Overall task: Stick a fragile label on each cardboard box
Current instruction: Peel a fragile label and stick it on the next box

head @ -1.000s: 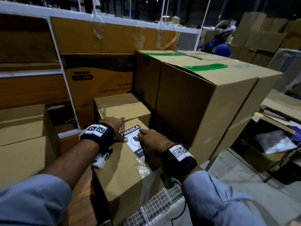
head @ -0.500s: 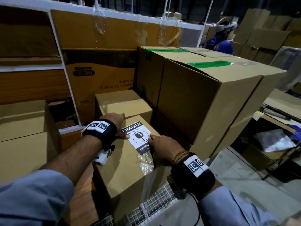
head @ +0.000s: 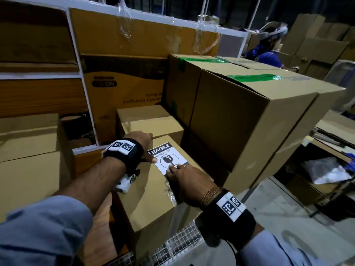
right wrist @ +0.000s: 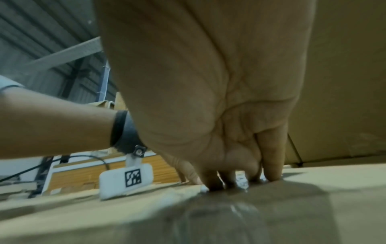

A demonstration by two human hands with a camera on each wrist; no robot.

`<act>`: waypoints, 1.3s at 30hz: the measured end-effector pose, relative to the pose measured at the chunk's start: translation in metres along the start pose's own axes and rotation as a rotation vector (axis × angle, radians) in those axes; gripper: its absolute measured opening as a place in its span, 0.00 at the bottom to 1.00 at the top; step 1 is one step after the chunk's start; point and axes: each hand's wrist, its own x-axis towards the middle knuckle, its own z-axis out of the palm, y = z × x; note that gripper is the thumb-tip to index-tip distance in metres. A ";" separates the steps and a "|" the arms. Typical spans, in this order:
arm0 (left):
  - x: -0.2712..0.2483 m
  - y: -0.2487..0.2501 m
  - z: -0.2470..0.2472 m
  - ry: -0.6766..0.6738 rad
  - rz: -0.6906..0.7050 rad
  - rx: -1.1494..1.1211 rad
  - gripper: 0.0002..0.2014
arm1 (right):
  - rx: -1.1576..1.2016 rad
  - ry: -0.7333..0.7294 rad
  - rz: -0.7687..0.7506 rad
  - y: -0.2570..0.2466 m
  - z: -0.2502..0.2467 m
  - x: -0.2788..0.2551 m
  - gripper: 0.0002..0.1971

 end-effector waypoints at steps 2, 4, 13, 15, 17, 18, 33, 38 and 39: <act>0.000 0.000 -0.001 -0.008 0.001 0.001 0.46 | 0.069 0.044 0.061 0.001 -0.002 -0.007 0.19; 0.000 0.000 -0.002 -0.012 0.003 -0.001 0.45 | 0.114 0.037 0.108 -0.002 -0.006 -0.016 0.16; -0.003 -0.001 -0.003 -0.013 -0.001 -0.035 0.45 | 0.132 -0.084 0.103 0.014 -0.056 0.021 0.19; -0.003 -0.001 -0.002 0.000 -0.003 -0.037 0.47 | 0.088 -0.152 0.047 0.008 -0.048 0.042 0.23; -0.003 -0.001 -0.001 0.014 -0.002 -0.037 0.50 | 0.021 -0.229 0.008 0.002 -0.035 0.062 0.27; -0.002 -0.001 -0.001 0.022 0.001 -0.041 0.51 | 0.021 -0.249 0.019 0.002 -0.030 0.069 0.30; -0.001 0.000 -0.001 0.033 0.015 -0.021 0.50 | 0.113 -0.294 0.113 0.023 -0.026 0.122 0.34; -0.002 0.000 -0.001 0.026 -0.001 -0.018 0.50 | 0.059 -0.274 0.163 0.023 -0.020 0.106 0.41; -0.003 0.000 -0.001 0.023 -0.004 -0.021 0.50 | 0.055 -0.278 0.173 0.021 -0.020 0.102 0.42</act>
